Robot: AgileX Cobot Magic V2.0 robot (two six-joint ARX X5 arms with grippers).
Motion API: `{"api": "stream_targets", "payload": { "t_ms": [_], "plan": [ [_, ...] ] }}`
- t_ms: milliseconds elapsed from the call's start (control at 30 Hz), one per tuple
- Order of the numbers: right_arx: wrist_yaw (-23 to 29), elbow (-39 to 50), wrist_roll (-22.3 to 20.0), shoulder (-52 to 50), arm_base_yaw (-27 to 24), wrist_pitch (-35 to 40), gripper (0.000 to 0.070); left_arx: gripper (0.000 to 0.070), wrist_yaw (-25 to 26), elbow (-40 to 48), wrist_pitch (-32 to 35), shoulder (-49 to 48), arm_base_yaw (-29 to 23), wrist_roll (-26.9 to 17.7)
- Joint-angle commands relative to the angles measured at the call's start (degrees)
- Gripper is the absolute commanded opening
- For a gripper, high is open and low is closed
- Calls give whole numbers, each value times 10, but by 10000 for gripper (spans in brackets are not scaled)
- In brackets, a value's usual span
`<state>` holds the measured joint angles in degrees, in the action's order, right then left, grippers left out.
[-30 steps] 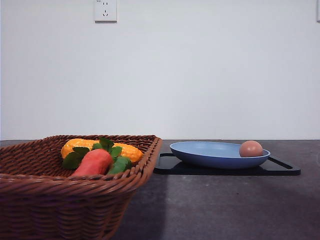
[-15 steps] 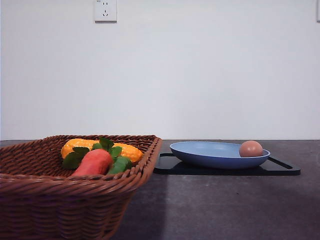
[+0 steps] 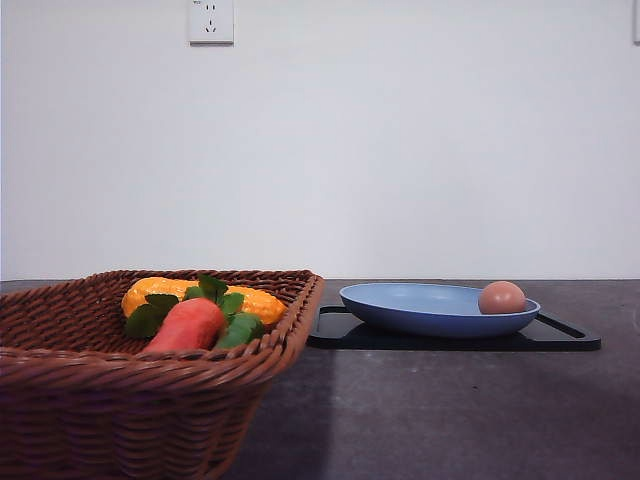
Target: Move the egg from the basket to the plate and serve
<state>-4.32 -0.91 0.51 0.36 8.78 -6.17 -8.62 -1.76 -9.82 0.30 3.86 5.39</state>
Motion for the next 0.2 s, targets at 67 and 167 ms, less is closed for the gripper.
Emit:
{"api": "stream_targets", "payload": {
  "t_ms": [67,167],
  "plan": [
    [0,3,9,-2,0,6,0,0,1,16,6,-1,-1,2],
    [1,3,9,-2,0,6,0,0,1,16,6,-1,-1,2]
  ]
}}
